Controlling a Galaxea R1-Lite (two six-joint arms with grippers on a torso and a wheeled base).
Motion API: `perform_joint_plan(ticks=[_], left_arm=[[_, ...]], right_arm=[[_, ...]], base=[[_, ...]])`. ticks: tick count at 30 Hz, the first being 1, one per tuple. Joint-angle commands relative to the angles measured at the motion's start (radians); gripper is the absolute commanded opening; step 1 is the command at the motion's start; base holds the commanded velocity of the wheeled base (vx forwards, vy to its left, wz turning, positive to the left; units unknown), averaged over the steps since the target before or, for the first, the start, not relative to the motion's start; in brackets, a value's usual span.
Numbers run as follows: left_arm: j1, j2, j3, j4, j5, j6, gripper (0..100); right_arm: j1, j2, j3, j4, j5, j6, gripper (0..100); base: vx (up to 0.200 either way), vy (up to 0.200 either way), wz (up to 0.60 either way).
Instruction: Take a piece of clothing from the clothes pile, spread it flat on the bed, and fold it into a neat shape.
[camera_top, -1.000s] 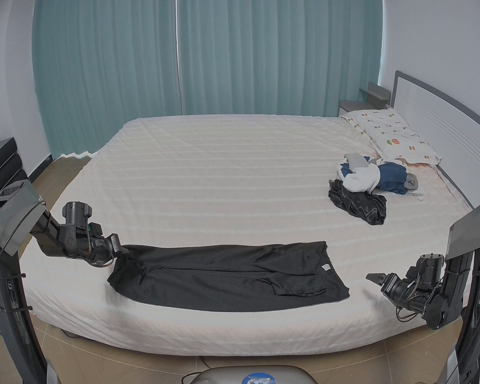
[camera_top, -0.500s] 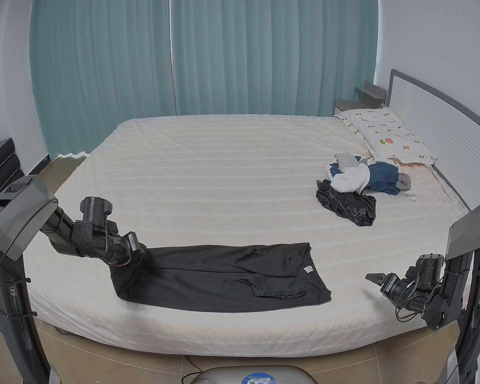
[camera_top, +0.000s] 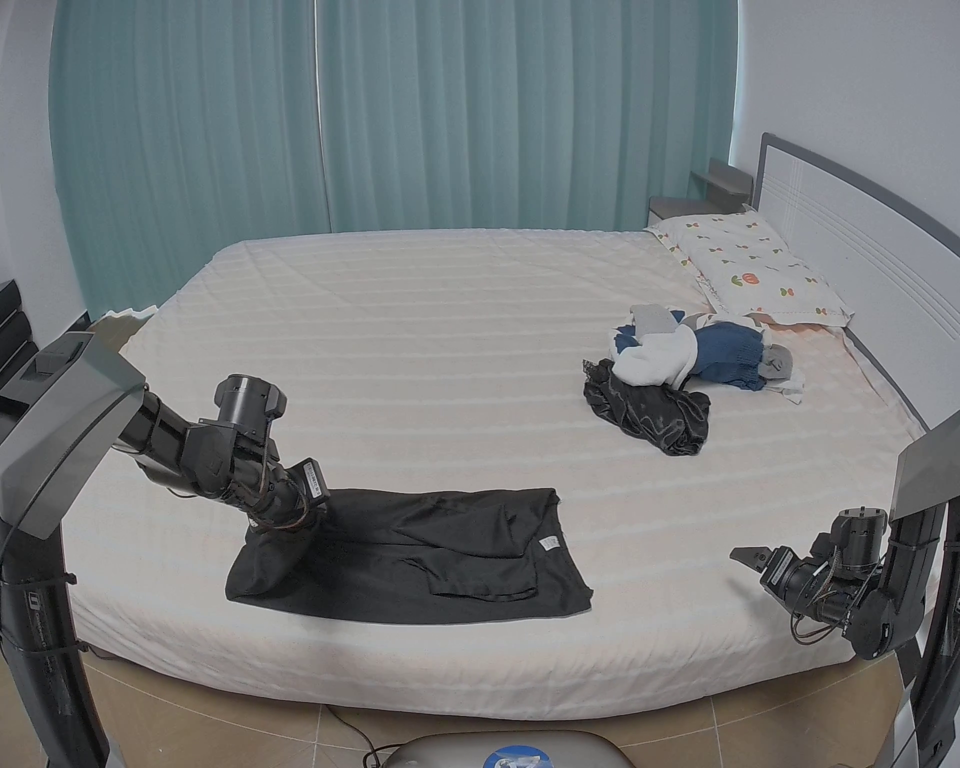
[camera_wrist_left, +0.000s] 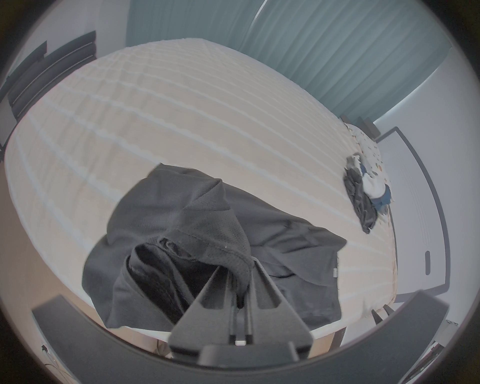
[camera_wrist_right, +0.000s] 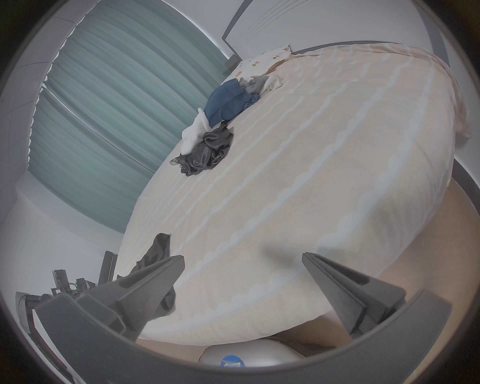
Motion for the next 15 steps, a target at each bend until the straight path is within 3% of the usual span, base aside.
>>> perform_joint_plan(ticks=[1,8,15], left_arm=[[-0.058,0.007,-0.080,0.058,0.015,-0.030,0],[-0.148,0.082,-0.220,0.170,0.054,-0.068,0],[-0.204,0.145,-0.310,0.187,0.074,-0.131,0]], right_arm=[[0.002,0.004,0.001,0.000,0.001,0.000,100],[0.006,0.004,0.002,0.000,0.001,0.000,100],[0.008,0.007,0.002,0.000,0.001,-0.002,100]], base=[[0.000,-0.200,0.00],[0.000,-0.200,0.00],[0.000,-0.200,0.00]])
